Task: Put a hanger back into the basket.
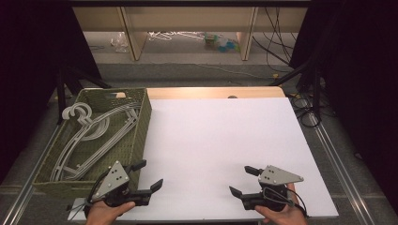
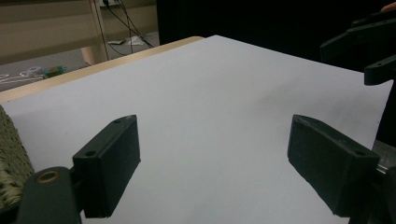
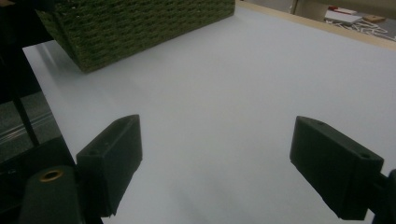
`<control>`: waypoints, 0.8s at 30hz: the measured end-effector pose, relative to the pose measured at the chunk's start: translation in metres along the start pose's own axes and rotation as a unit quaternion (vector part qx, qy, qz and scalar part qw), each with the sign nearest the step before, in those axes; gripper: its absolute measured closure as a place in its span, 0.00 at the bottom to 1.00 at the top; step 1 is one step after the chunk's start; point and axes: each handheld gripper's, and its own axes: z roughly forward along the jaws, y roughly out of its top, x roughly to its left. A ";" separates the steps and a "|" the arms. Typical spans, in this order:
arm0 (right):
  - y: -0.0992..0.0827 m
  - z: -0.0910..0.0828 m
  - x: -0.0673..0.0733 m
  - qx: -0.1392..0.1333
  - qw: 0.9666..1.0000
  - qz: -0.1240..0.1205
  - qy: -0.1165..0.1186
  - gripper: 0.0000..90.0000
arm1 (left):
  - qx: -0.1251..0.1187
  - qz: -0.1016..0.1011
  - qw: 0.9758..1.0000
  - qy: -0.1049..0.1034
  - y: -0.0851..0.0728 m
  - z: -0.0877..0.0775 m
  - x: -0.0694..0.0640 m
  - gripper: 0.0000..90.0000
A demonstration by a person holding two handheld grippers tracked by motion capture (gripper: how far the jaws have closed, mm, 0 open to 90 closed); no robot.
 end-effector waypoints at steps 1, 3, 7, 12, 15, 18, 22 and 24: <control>-0.002 -0.002 0.001 0.003 1.000 0.007 0.000 0.20 | 0.000 -0.001 1.000 0.001 0.000 0.000 0.000 0.19; -0.005 -0.003 0.001 0.002 1.000 0.010 0.002 0.20 | 0.003 0.000 1.000 -0.001 -0.001 -0.001 -0.001 0.19; -0.006 -0.005 0.000 0.004 1.000 0.011 -0.004 0.20 | 0.004 0.014 1.000 -0.001 0.000 -0.001 -0.001 0.19; -0.006 -0.004 0.001 0.003 1.000 0.010 -0.005 0.20 | 0.006 0.008 1.000 0.000 -0.001 -0.001 -0.001 0.19; -0.006 -0.004 0.001 0.004 1.000 0.010 -0.006 0.20 | 0.003 0.007 1.000 -0.001 -0.001 -0.001 -0.001 0.19; -0.006 -0.004 0.000 0.004 1.000 0.009 -0.006 0.20 | 0.000 0.006 1.000 -0.003 -0.001 0.000 -0.001 0.19; -0.006 -0.003 0.000 0.000 1.000 0.005 -0.010 0.20 | 0.004 0.001 1.000 0.002 -0.001 -0.001 -0.002 0.19; -0.006 -0.003 0.000 0.002 1.000 0.006 -0.009 0.20 | 0.004 0.006 1.000 0.002 0.000 -0.001 -0.001 0.19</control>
